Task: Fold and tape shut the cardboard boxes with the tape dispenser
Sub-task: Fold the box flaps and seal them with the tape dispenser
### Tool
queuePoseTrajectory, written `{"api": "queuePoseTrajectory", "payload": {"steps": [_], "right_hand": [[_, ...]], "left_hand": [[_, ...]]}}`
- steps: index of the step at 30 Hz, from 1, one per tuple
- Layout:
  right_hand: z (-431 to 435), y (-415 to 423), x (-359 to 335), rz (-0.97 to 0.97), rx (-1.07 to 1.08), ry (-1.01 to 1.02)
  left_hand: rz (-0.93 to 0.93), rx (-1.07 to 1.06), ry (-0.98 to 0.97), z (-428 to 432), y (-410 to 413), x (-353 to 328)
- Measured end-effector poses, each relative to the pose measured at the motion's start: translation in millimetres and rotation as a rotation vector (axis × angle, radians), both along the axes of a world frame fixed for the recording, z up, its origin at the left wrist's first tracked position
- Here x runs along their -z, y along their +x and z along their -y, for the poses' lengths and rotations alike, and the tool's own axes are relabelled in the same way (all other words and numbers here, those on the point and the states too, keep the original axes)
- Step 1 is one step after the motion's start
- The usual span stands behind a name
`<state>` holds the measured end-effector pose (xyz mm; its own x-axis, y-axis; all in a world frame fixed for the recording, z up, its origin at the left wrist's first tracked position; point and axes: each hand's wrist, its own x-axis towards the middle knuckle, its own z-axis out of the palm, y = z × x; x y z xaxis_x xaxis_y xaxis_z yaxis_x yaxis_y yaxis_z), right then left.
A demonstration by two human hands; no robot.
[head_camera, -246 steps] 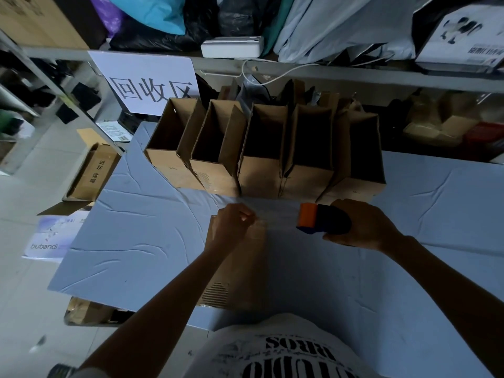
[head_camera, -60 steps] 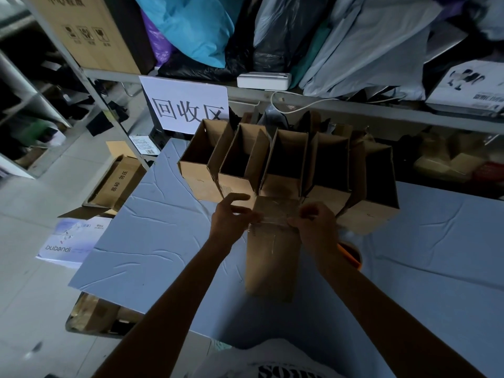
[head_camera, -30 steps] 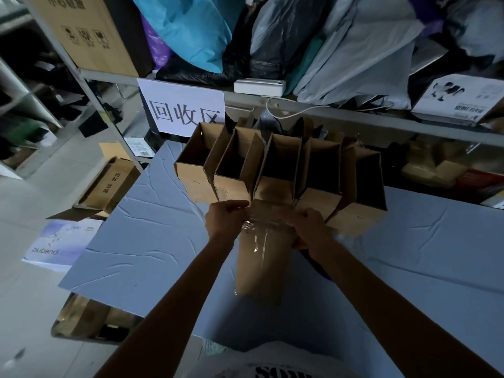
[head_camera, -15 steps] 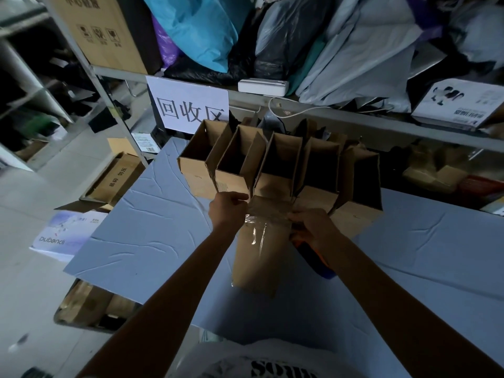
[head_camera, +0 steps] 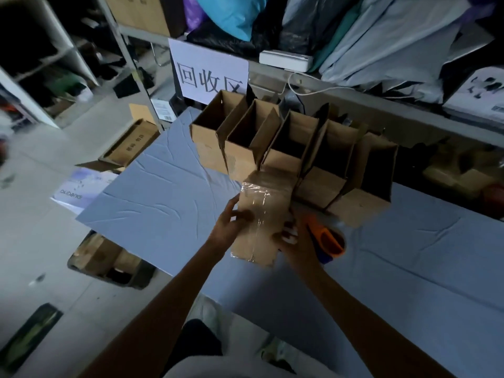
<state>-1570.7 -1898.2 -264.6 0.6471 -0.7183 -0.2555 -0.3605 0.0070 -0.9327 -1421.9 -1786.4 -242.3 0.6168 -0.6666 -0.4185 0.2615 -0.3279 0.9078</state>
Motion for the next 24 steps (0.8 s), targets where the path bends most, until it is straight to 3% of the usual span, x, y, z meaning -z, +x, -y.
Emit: {"api": "queuePoseTrajectory", "payload": {"steps": [6, 11, 16, 24], "right_hand": [[-24, 2, -11, 0.075, 0.085, -0.091], [-48, -13, -33, 0.149, 0.321, -0.036], [-42, -63, -47, 0.076, 0.458, -0.083], [-23, -175, -52, 0.063, 0.713, -0.054]], "left_hand": [[0.285, 0.091, -0.056, -34, -2, -3], [0.173, 0.267, -0.135, -39, -7, -35], [0.085, 0.448, -0.265, -6, -50, -31], [0.158, 0.687, -0.195, 61, -152, -34]]}}
